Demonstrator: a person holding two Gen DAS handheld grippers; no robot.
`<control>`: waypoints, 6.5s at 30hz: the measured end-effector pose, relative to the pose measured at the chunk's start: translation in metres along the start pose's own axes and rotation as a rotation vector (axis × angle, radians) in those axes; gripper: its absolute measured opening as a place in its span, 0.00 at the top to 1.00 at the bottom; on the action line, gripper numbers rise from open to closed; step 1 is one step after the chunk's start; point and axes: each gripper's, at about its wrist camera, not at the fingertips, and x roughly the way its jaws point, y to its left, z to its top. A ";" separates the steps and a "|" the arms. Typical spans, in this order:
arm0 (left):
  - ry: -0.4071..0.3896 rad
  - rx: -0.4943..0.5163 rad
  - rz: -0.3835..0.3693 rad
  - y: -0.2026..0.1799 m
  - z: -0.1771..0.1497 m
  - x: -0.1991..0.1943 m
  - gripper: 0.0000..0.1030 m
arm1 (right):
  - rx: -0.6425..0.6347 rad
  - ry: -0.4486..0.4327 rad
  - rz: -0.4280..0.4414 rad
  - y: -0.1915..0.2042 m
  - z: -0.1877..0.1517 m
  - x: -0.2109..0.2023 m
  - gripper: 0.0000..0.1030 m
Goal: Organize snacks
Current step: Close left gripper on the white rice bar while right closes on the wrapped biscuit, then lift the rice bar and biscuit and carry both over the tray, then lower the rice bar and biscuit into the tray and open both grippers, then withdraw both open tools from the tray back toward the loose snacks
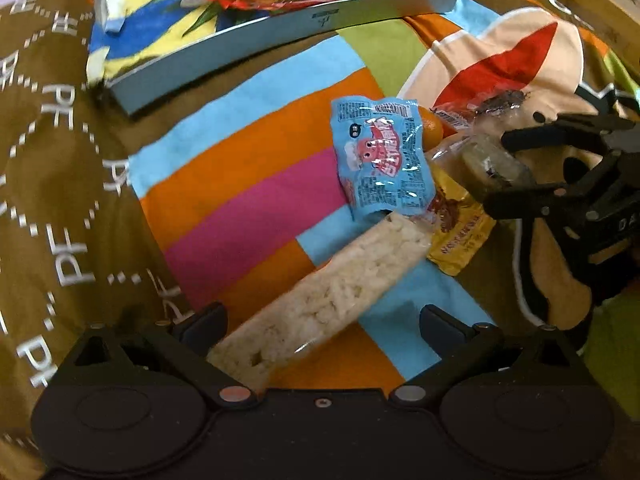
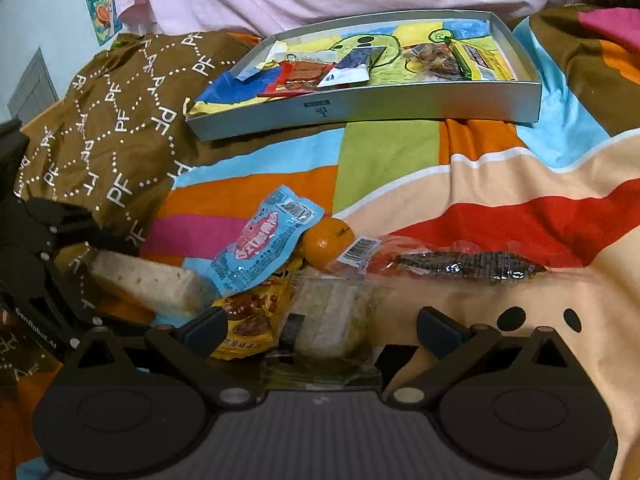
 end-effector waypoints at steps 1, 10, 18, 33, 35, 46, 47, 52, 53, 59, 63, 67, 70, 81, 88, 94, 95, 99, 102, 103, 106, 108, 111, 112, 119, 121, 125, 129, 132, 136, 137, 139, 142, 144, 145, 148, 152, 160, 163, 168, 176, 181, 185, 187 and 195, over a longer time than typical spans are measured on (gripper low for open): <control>0.012 -0.016 -0.012 0.000 0.000 -0.001 0.03 | 0.004 0.002 0.005 0.000 0.000 0.000 0.01; 0.111 -0.106 0.034 -0.009 0.000 0.001 0.32 | 0.029 0.025 0.034 0.001 0.000 0.001 0.12; 0.124 -0.170 0.052 -0.020 0.003 0.000 0.61 | -0.001 0.039 0.004 0.005 -0.002 0.000 0.29; 0.093 -0.446 -0.040 -0.041 0.001 0.002 0.69 | -0.028 0.050 0.021 0.008 -0.006 -0.014 0.42; 0.081 -0.452 -0.044 -0.038 0.000 0.002 0.67 | -0.038 0.057 0.026 0.011 -0.007 -0.014 0.42; 0.019 -0.421 -0.021 -0.042 -0.004 0.001 0.68 | -0.096 0.074 0.033 0.022 -0.010 -0.005 0.39; 0.012 -0.420 -0.016 -0.043 -0.005 0.000 0.69 | -0.125 0.072 0.019 0.026 -0.011 -0.003 0.40; -0.005 -0.407 0.018 -0.048 -0.006 -0.002 0.70 | -0.255 0.054 -0.029 0.043 -0.018 -0.001 0.47; -0.010 -0.408 0.025 -0.049 -0.006 -0.003 0.70 | -0.276 0.049 -0.034 0.046 -0.019 -0.002 0.48; -0.036 -0.423 0.051 -0.056 -0.004 -0.015 0.70 | -0.434 -0.010 -0.104 0.066 -0.027 -0.008 0.49; -0.051 -0.431 0.108 -0.062 0.001 -0.024 0.70 | -0.533 -0.076 -0.165 0.077 -0.031 -0.017 0.49; -0.094 -0.460 0.144 -0.064 0.006 -0.034 0.70 | -0.532 -0.151 -0.206 0.074 -0.025 -0.028 0.49; -0.134 -0.489 0.150 -0.063 0.011 -0.040 0.70 | -0.483 -0.207 -0.214 0.068 -0.016 -0.037 0.49; -0.284 -0.576 0.198 -0.062 0.039 -0.061 0.70 | -0.347 -0.319 -0.222 0.040 0.007 -0.049 0.49; -0.354 -0.580 0.190 -0.059 0.055 -0.070 0.70 | -0.318 -0.345 -0.187 0.039 0.011 -0.052 0.49; -0.409 -0.557 0.207 -0.061 0.074 -0.074 0.70 | -0.300 -0.374 -0.179 0.036 0.017 -0.053 0.49; -0.424 -0.555 0.217 -0.061 0.079 -0.075 0.70 | -0.298 -0.387 -0.179 0.034 0.019 -0.053 0.49; -0.490 -0.538 0.267 -0.057 0.102 -0.078 0.70 | -0.299 -0.447 -0.190 0.027 0.032 -0.047 0.49; -0.533 -0.536 0.310 -0.050 0.121 -0.076 0.70 | -0.274 -0.496 -0.204 0.019 0.049 -0.039 0.49; -0.547 -0.542 0.323 -0.046 0.127 -0.075 0.70 | -0.258 -0.509 -0.205 0.015 0.055 -0.037 0.49; -0.572 -0.564 0.353 -0.034 0.142 -0.069 0.70 | -0.228 -0.544 -0.210 0.006 0.070 -0.029 0.48; -0.580 -0.583 0.377 -0.024 0.151 -0.062 0.70 | -0.217 -0.563 -0.217 0.001 0.078 -0.024 0.48; -0.582 -0.619 0.398 -0.008 0.161 -0.051 0.70 | -0.193 -0.592 -0.216 -0.008 0.088 -0.016 0.48; -0.584 -0.630 0.405 -0.002 0.165 -0.047 0.70 | -0.187 -0.600 -0.224 -0.011 0.092 -0.011 0.48; -0.584 -0.672 0.460 0.023 0.181 -0.023 0.70 | -0.126 -0.632 -0.214 -0.026 0.113 0.015 0.48; -0.574 -0.683 0.466 0.028 0.183 -0.015 0.70 | -0.117 -0.631 -0.202 -0.028 0.117 0.023 0.48; -0.545 -0.672 0.478 0.032 0.186 0.000 0.70 | -0.105 -0.601 -0.183 -0.030 0.118 0.039 0.48; -0.530 -0.664 0.482 0.032 0.185 0.011 0.70 | -0.106 -0.575 -0.177 -0.030 0.117 0.048 0.48; -0.522 -0.660 0.488 0.032 0.184 0.016 0.70 | -0.103 -0.561 -0.174 -0.031 0.115 0.052 0.48; -0.519 -0.663 0.491 0.033 0.183 0.019 0.70 | -0.102 -0.543 -0.168 -0.031 0.117 0.056 0.48; -0.517 -0.662 0.491 0.033 0.183 0.019 0.70 | -0.101 -0.539 -0.168 -0.031 0.117 0.057 0.48; -0.516 -0.661 0.491 0.033 0.183 0.019 0.70 | -0.102 -0.533 -0.169 -0.031 0.117 0.059 0.48; -0.516 -0.662 0.490 0.032 0.183 0.019 0.70 | -0.099 -0.528 -0.170 -0.032 0.117 0.060 0.47; -0.518 -0.663 0.489 0.032 0.182 0.020 0.70 | -0.097 -0.523 -0.170 -0.033 0.117 0.061 0.47; -0.518 -0.663 0.488 0.032 0.182 0.020 0.70 | -0.096 -0.521 -0.170 -0.032 0.118 0.061 0.47; -0.514 -0.664 0.488 0.032 0.181 0.021 0.68 | -0.096 -0.514 -0.173 -0.033 0.117 0.062 0.46; -0.507 -0.685 0.479 0.033 0.176 0.019 0.55 | -0.105 -0.520 -0.179 -0.031 0.117 0.059 0.43; -0.552 -0.687 0.484 0.025 0.163 0.000 0.25 | -0.122 -0.540 -0.183 -0.024 0.116 0.044 0.22; -0.585 -0.677 0.489 0.019 0.156 -0.014 0.14 | -0.127 -0.555 -0.184 -0.020 0.114 0.031 0.17; -0.644 -0.669 0.478 0.007 0.138 -0.040 0.02 | -0.121 -0.585 -0.193 -0.013 0.106 0.004 0.09; -0.691 -0.640 0.454 -0.020 0.102 -0.078 0.01 | -0.135 -0.637 -0.244 -0.006 0.086 -0.042 0.00; -0.705 -0.624 0.420 -0.043 0.078 -0.094 0.01 | -0.131 -0.632 -0.266 -0.004 0.065 -0.071 0.00; -0.705 -0.603 0.396 -0.062 0.059 -0.103 0.01 | -0.116 -0.626 -0.262 -0.001 0.044 -0.095 0.00; -0.698 -0.591 0.382 -0.070 0.050 -0.105 0.01 | -0.113 -0.616 -0.262 0.002 0.033 -0.105 0.00; -0.639 -0.548 0.361 -0.091 0.010 -0.106 0.01 | -0.157 -0.521 -0.254 0.027 -0.006 -0.125 0.00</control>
